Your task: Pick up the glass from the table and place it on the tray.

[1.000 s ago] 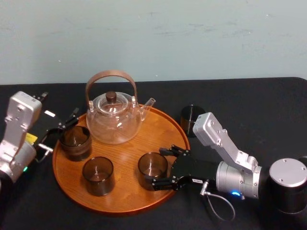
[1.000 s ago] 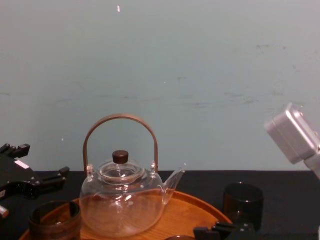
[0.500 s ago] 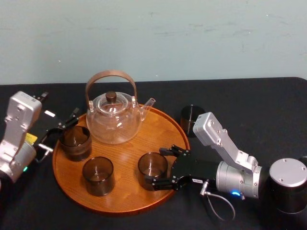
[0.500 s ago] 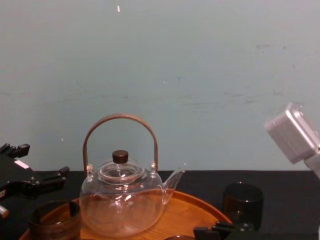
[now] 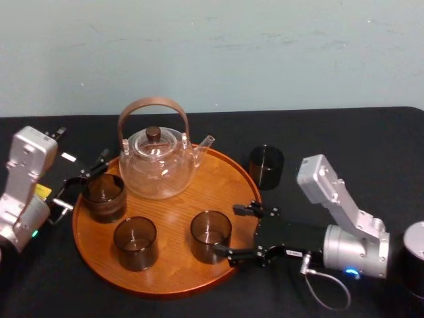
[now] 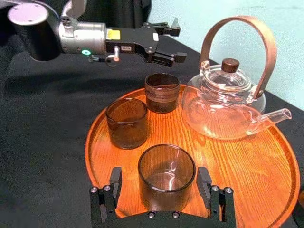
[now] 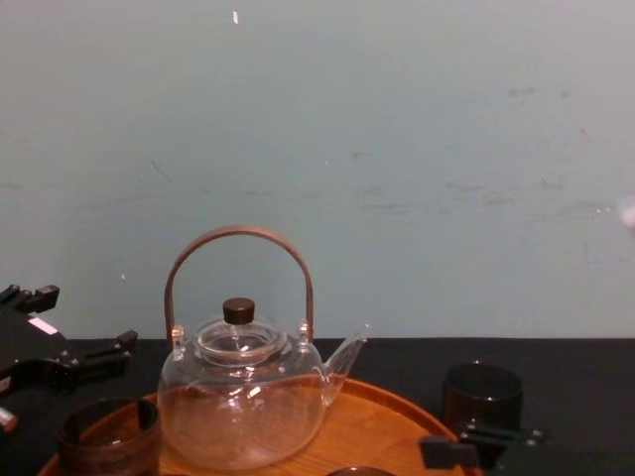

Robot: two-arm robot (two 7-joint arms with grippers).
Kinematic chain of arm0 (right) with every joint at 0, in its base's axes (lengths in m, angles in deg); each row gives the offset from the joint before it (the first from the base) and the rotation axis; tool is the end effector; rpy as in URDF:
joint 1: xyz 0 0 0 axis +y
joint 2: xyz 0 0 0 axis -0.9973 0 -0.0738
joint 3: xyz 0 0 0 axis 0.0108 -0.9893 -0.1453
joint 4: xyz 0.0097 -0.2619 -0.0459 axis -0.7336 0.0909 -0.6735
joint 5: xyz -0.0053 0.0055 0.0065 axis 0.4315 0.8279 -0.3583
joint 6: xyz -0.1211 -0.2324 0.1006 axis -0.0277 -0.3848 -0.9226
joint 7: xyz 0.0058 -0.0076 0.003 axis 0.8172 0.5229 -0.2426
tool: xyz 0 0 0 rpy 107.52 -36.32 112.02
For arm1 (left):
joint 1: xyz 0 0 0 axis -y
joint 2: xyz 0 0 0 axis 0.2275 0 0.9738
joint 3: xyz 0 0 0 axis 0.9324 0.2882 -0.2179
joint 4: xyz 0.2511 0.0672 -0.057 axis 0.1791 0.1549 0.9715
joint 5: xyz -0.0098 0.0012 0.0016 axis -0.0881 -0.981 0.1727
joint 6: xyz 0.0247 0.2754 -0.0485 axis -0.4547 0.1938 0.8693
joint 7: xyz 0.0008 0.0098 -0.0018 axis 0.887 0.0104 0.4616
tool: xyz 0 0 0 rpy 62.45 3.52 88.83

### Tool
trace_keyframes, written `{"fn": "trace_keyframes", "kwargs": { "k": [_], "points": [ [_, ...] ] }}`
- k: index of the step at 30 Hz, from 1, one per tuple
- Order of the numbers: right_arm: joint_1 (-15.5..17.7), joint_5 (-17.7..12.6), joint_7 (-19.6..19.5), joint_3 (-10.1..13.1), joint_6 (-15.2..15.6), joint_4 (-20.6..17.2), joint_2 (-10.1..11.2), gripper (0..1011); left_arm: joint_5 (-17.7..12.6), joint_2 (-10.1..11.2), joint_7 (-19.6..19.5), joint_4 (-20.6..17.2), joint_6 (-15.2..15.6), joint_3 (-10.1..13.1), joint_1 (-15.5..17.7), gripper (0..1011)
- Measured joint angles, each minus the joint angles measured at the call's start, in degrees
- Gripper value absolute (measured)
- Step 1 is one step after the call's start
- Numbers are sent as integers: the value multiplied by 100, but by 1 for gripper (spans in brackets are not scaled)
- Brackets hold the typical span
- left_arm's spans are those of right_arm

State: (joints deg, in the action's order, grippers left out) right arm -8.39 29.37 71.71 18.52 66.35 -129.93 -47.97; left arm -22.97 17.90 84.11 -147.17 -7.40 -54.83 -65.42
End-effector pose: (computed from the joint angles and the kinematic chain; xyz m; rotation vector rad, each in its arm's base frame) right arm 0.3168 -0.0184 -0.2597 -0.2991 0.0305 -0.4460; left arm 0.3276 0.0764 -0.2775 0.3046 -0.2853 1.2480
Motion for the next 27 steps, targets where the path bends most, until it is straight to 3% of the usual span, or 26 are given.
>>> {"fn": "trace_keyframes", "kwargs": {
  "k": [10,14,21,27],
  "points": [
    [377,-291,28,286,-200,-400,465,1002,0,0,0,0,0,0,0,1002],
    [663,-464,-147,566,-287,-610,703,1002,0,0,0,0,0,0,1,1002],
    [948,-601,-536,919,-283,-729,782,1002,0,0,0,0,0,0,0,1001],
    [1098,-636,-1046,1222,-121,-743,626,1002,0,0,0,0,0,0,1,1001]
  ]
}}
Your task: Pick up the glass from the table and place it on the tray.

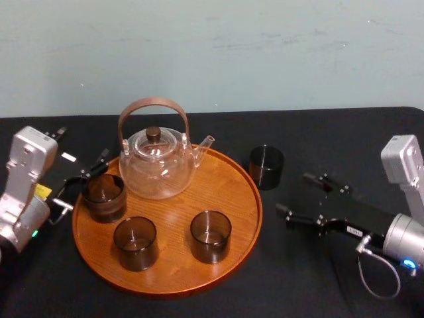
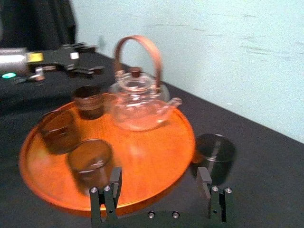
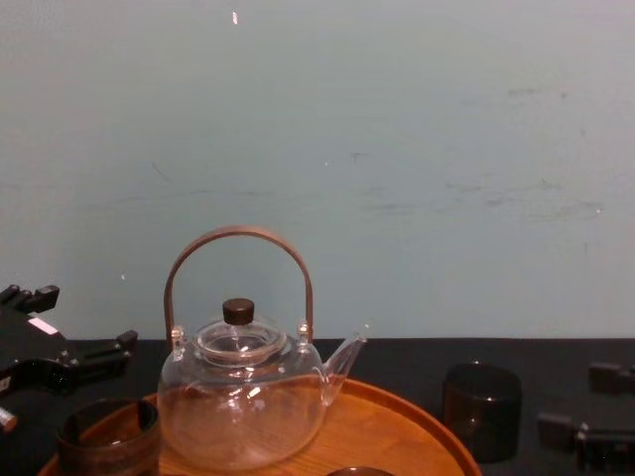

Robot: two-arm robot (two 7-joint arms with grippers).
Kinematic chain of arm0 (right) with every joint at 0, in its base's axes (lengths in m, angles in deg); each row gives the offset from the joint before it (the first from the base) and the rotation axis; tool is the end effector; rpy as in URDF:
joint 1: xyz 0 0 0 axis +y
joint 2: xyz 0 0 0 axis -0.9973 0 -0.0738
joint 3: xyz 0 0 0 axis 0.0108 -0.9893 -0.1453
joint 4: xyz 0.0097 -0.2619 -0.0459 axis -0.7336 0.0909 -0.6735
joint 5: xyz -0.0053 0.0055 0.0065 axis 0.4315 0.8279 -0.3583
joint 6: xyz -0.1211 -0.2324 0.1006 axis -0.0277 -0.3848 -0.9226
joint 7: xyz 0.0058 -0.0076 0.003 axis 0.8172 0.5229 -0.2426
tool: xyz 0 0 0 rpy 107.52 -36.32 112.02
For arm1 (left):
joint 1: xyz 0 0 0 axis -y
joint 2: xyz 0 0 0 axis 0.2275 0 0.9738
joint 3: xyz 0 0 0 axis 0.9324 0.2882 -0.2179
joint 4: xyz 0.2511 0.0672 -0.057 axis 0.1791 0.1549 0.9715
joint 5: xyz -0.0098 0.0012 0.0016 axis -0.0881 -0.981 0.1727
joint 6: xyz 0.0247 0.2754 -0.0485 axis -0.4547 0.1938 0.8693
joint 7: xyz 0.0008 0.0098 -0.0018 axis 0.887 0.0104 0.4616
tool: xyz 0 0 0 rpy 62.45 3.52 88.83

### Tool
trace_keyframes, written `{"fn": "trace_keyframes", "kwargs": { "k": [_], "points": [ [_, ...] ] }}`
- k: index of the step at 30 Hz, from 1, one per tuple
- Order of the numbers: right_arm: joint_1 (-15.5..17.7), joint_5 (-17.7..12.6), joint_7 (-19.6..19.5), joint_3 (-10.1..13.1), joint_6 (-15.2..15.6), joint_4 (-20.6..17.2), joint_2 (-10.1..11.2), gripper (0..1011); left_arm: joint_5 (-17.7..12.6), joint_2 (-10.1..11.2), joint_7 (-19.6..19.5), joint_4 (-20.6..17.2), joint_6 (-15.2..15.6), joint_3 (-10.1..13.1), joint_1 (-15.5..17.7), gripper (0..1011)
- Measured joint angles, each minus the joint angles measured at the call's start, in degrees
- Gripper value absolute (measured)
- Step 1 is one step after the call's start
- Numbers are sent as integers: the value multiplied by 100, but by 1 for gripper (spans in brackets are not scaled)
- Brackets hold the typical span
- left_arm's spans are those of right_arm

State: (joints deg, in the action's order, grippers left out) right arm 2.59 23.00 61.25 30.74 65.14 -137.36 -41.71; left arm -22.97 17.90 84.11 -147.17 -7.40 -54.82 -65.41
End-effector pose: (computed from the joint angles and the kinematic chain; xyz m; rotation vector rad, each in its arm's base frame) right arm 0.2877 -0.0732 -0.2446 -0.2325 0.0401 -0.7399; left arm 0.3276 0.0764 -0.2775 0.3045 -0.2854 1.2479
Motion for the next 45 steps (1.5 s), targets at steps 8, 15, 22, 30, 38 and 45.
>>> {"fn": "trace_keyframes", "kwargs": {
  "k": [8,15,22,30,38,45],
  "points": [
    [-89,113,-455,170,306,158,-327,1002,0,0,0,0,0,0,0,1001],
    [-275,284,-538,140,510,339,-524,1002,0,0,0,0,0,0,0,1002],
    [-574,463,-504,41,658,654,-760,1002,0,0,0,0,0,0,0,1001],
    [-941,622,-412,-90,731,1077,-1002,1002,0,0,0,0,0,0,0,1001],
    [-1227,745,-340,-179,759,1428,-1206,1002,0,0,0,0,0,0,-1,1001],
    [-1326,804,-344,-195,779,1574,-1313,1002,0,0,0,0,0,0,0,1001]
  ]
}}
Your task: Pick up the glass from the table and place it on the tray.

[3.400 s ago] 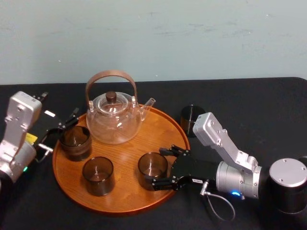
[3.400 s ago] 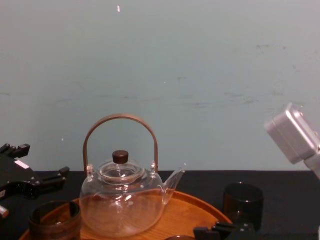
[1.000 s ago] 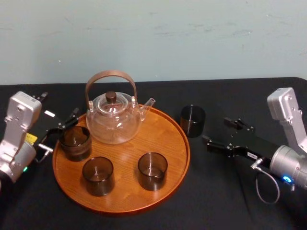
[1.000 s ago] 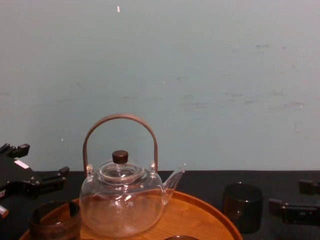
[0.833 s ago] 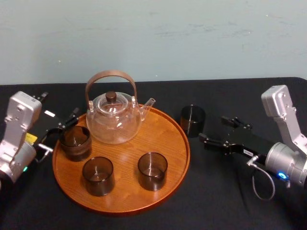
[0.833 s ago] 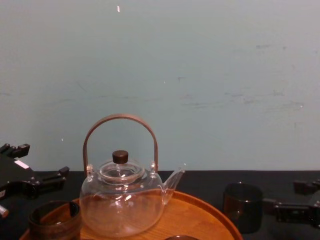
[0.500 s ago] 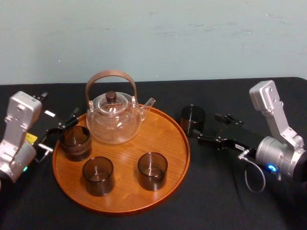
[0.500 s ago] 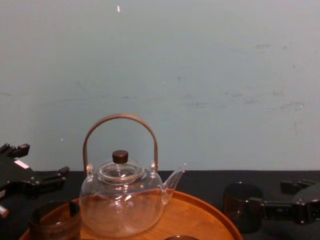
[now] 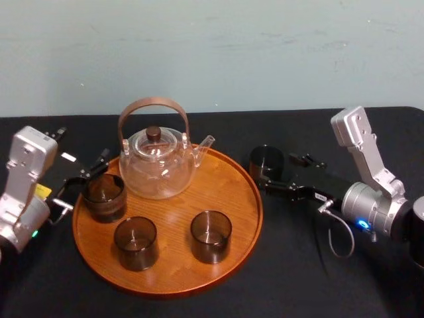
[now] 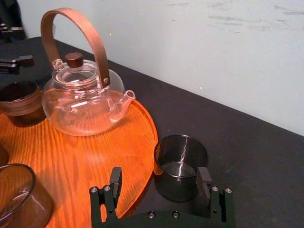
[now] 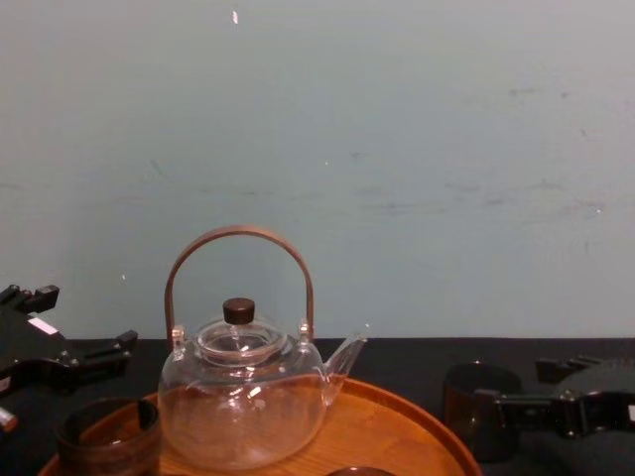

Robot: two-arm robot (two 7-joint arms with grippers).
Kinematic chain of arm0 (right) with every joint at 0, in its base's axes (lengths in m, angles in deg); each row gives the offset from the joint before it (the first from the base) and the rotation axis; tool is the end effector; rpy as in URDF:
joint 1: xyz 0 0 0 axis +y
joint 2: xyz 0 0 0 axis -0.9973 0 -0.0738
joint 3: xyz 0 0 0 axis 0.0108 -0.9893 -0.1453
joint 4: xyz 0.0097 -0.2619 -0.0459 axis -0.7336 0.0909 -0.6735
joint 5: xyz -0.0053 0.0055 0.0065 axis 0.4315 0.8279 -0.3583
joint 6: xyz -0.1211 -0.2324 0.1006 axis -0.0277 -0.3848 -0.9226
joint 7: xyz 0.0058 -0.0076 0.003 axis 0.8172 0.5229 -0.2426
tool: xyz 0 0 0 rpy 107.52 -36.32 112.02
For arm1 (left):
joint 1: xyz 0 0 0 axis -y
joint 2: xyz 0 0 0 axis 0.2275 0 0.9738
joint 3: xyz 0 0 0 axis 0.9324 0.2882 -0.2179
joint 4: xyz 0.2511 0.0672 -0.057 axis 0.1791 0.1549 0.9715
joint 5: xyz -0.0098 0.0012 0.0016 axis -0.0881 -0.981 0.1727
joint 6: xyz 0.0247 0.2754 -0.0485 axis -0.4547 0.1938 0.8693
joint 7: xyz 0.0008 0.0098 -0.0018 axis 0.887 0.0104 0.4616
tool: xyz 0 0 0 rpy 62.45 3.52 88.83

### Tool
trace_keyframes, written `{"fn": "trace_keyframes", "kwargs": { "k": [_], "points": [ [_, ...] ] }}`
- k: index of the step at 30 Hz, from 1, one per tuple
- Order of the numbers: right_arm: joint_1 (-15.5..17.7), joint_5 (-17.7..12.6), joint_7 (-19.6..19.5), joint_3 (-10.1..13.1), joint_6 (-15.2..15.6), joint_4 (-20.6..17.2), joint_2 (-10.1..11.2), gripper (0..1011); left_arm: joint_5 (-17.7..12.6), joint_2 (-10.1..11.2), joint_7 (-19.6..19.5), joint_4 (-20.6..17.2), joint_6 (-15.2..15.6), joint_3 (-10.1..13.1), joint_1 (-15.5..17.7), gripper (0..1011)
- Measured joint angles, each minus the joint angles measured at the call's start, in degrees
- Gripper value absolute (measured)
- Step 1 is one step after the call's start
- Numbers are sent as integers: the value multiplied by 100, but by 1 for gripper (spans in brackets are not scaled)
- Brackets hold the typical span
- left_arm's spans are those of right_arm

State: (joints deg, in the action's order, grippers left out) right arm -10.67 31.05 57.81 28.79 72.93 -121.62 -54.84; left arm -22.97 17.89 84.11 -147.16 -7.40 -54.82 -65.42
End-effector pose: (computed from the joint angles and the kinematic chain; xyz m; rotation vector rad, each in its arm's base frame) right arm 0.3504 -0.0430 -0.2571 -0.3020 0.1118 -0.8907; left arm 0.3276 0.0764 -0.2776 0.3046 -0.2850 1.2479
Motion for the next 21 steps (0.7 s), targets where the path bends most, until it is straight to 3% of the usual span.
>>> {"fn": "trace_keyframes", "kwargs": {
  "k": [21],
  "points": [
    [21,195,-270,162,147,17,-190,1002,0,0,0,0,0,0,0,1001]
  ]
}}
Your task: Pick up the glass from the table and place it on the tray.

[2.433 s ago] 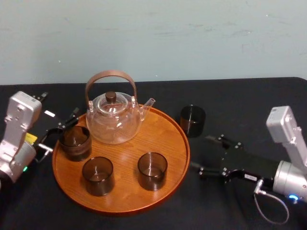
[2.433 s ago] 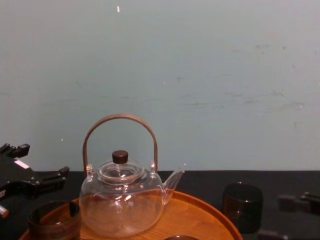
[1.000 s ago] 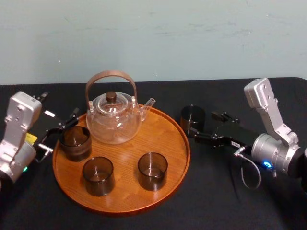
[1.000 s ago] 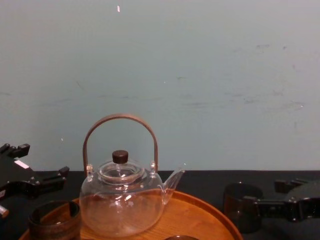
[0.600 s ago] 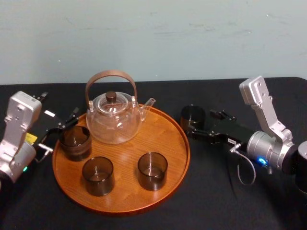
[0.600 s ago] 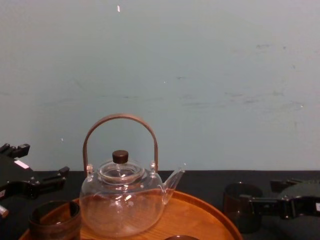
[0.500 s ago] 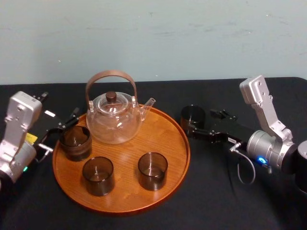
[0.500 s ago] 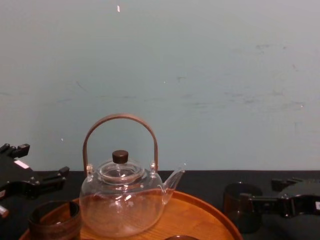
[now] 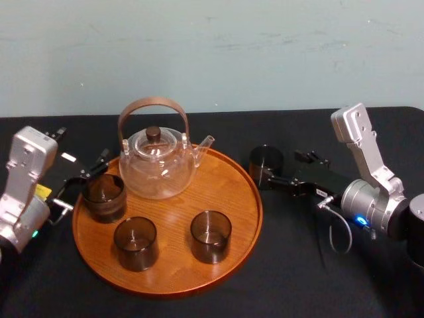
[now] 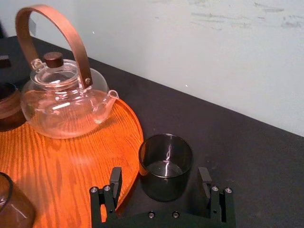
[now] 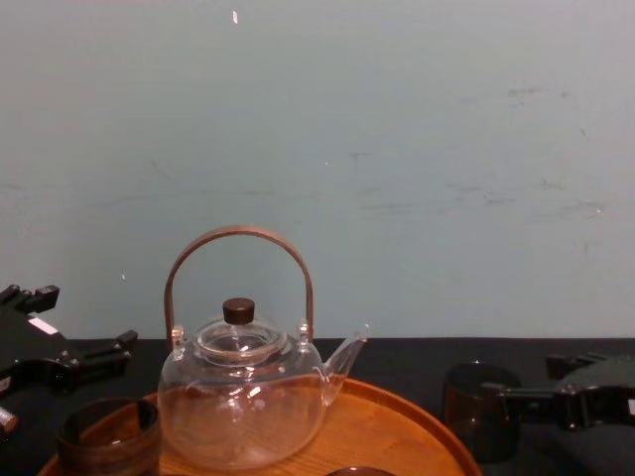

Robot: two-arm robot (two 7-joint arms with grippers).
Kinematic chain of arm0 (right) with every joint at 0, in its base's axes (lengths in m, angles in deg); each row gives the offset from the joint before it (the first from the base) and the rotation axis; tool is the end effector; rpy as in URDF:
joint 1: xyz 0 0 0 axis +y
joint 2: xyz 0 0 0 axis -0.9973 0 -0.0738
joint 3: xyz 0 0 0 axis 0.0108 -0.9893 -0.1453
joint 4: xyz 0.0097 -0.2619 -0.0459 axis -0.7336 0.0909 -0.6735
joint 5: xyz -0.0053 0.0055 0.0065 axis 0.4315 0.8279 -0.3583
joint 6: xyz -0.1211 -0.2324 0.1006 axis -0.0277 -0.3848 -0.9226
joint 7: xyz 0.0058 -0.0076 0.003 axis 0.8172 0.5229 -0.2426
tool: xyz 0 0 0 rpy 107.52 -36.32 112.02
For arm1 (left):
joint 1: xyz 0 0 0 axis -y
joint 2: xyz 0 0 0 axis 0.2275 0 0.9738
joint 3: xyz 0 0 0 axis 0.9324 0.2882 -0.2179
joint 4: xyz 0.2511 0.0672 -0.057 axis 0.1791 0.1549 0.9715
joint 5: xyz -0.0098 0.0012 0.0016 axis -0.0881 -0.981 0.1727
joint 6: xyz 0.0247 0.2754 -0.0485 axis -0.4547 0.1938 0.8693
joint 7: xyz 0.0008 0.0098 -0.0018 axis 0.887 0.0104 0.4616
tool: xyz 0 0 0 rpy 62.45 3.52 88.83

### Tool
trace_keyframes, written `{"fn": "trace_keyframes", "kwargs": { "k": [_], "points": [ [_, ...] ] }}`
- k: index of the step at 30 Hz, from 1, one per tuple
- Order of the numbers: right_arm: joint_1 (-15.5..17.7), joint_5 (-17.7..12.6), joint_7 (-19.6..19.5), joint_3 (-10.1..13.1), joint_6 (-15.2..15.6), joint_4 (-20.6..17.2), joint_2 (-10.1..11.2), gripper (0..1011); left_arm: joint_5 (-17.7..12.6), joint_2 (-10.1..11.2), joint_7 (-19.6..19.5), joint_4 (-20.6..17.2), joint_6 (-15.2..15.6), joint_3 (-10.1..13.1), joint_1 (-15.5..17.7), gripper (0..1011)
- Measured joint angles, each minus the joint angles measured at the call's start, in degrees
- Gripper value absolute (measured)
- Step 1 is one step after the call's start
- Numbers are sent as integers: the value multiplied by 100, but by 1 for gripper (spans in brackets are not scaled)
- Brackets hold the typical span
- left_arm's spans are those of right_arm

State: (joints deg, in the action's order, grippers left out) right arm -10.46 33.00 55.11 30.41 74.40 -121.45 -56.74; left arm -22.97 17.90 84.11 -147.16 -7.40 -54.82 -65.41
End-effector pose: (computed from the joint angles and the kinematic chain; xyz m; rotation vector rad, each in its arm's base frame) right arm 0.3520 -0.0393 -0.2567 -0.3112 0.1159 -0.9556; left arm 0.3276 0.0764 -0.2776 0.3047 -0.2853 1.2480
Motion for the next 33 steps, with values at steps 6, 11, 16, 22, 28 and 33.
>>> {"fn": "trace_keyframes", "kwargs": {
  "k": [6,11,16,22,28,33],
  "points": [
    [-91,137,-54,-11,74,146,-85,1002,0,0,0,0,0,0,0,1001],
    [-176,220,-58,-17,101,273,-154,1002,0,0,0,0,0,0,0,1001],
    [-278,301,-55,-30,116,411,-227,1002,0,0,0,0,0,0,-1,1001],
    [-421,415,-33,-71,131,619,-328,1002,0,0,0,0,0,0,0,1001],
    [-524,505,7,-103,135,794,-411,1002,0,0,0,0,0,0,0,1001],
    [-593,564,38,-119,135,906,-464,1002,0,0,0,0,0,0,0,1001]
  ]
}}
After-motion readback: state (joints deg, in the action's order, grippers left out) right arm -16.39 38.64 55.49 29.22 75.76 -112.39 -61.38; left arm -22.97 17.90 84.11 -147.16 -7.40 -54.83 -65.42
